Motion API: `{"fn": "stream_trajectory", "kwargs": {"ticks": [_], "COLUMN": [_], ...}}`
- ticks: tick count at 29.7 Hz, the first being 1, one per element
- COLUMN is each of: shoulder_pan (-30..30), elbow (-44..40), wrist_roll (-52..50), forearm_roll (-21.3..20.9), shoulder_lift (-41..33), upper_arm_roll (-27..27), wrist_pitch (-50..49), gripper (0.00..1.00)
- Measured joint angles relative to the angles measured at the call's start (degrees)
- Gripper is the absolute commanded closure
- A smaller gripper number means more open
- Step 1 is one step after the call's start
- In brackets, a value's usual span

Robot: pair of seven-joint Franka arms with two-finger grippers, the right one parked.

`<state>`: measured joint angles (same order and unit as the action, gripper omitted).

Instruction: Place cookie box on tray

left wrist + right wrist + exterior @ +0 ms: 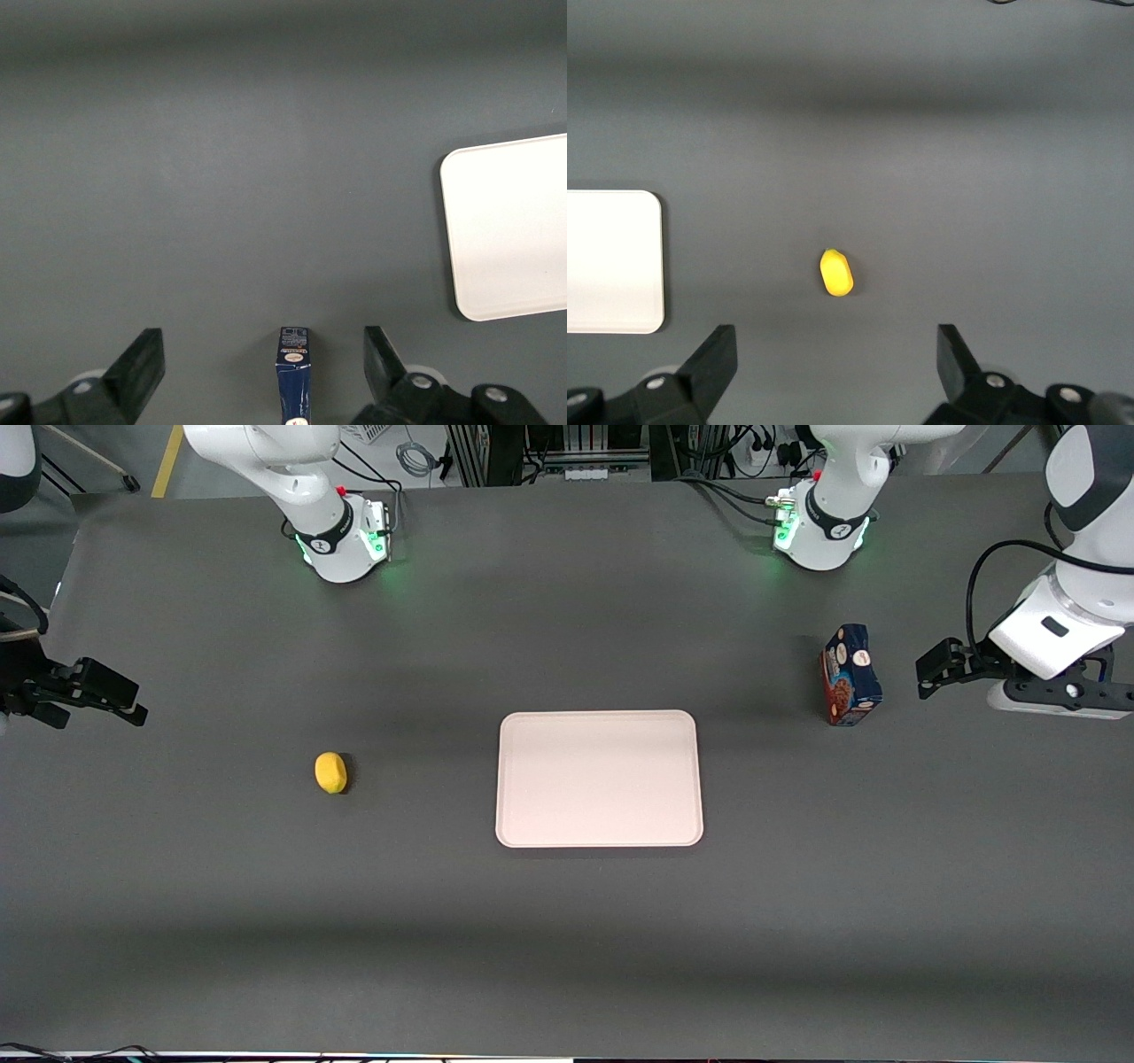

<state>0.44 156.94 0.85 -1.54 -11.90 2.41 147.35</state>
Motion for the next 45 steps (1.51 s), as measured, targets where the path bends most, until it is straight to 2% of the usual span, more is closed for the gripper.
{"fn": "stream_trajectory", "kwargs": {"ticks": [17,29,31,33,38,41,43,45], "shoulder_pan": [0.0,0.0,0.0,0.0,0.1,0.1,0.1,0.1], "elbow": [4.7,5.0,4.9,4.9,4.9,4.9,4.9,4.8], "wrist_roll": [0.0,0.0,0.0,0.0,0.0,0.0,0.0,0.0], "forearm_roll": [0.0,0.0,0.0,0.0,0.0,0.0,0.0,0.0], "shoulder_lift": [1.1,5.2,5.5,5.6,5.6,5.6,5.6,5.6], "upper_arm_roll": [0.0,0.0,0.0,0.0,0.0,0.0,0.0,0.0], "wrist_pitch": [5.4,6.8,6.9,7.0,7.0,7.0,7.1,7.1], "gripper": [0.00,0.00,0.03,0.11,0.53,0.73,0.82,0.85]}}
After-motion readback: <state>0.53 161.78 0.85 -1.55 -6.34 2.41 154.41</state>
